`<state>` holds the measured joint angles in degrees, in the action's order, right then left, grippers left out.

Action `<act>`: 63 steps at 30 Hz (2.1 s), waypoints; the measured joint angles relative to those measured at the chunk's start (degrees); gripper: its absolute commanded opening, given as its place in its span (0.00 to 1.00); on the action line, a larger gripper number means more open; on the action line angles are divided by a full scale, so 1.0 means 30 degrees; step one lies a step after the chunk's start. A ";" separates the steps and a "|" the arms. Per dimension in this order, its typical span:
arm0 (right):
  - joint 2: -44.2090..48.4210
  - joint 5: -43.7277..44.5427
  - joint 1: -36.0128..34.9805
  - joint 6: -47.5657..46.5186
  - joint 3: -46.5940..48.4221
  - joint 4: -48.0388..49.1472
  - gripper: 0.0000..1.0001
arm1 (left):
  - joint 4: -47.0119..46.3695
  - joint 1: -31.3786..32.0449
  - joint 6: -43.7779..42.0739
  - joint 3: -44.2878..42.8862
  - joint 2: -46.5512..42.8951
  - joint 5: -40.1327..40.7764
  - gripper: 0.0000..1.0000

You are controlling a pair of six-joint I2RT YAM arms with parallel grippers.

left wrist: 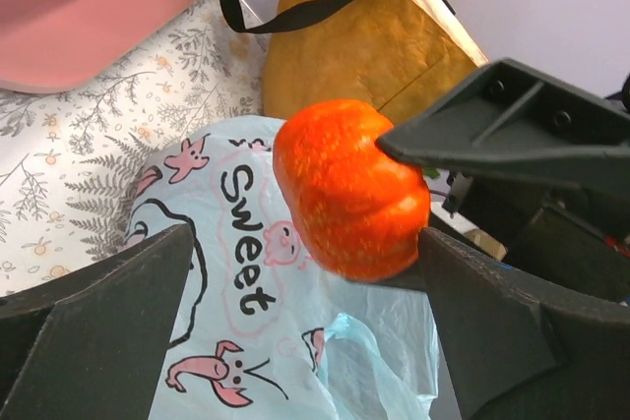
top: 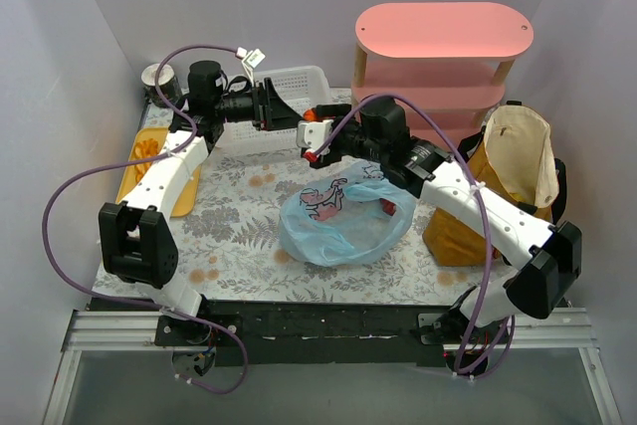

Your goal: Untie the knot of the grocery bags and take out the mixed food

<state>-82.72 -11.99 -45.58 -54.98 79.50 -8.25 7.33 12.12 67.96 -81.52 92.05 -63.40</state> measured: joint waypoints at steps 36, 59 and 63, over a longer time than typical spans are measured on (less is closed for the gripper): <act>0.1632 0.4685 0.0452 0.6419 0.1224 -0.0845 0.80 | 0.1078 -0.0211 -0.0925 -0.4386 0.3949 0.3220 0.00; 0.3818 0.7053 0.3104 0.5005 0.4160 -1.0032 0.80 | -0.0430 -0.1129 -0.0503 -1.2240 1.5212 0.9005 0.00; 0.4262 0.7410 0.3300 0.4452 0.3956 -1.0812 0.79 | -0.0809 -0.1129 -0.0423 -1.3420 1.6691 0.9085 0.00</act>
<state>-69.93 10.24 -35.68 -41.63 91.37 -40.69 4.91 8.73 66.70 -121.78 142.12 -36.14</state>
